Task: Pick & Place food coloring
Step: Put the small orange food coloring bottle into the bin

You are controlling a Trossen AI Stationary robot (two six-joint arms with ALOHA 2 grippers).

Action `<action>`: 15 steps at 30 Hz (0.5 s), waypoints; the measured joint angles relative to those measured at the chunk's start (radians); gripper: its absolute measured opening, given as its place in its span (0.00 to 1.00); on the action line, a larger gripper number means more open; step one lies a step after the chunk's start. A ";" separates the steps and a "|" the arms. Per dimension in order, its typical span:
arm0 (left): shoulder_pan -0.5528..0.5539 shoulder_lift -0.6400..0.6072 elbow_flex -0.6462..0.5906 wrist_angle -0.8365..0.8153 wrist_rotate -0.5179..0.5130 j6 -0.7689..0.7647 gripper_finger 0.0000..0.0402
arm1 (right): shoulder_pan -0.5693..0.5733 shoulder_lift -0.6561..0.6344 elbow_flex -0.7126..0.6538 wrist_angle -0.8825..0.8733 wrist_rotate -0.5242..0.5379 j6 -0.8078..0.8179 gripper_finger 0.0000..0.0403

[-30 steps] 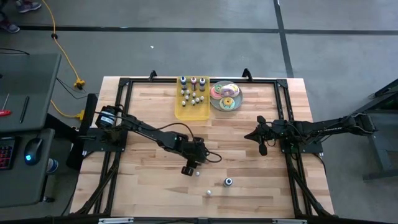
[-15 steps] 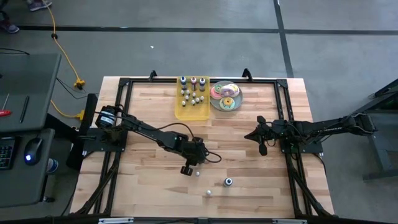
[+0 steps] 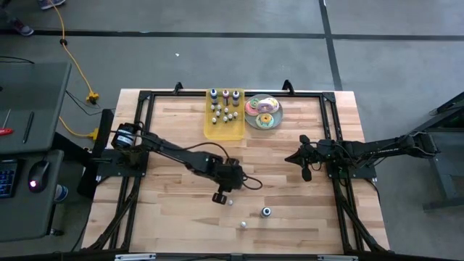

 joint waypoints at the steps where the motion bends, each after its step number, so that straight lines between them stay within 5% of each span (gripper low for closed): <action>1: 0.000 0.000 0.020 -0.033 -0.005 -0.002 0.09 | 0.000 0.000 0.000 0.000 0.000 0.000 0.00; 15: 0.053 -0.001 0.369 -0.487 -0.052 -0.208 0.09 | 0.000 0.000 0.000 0.000 0.000 0.000 0.00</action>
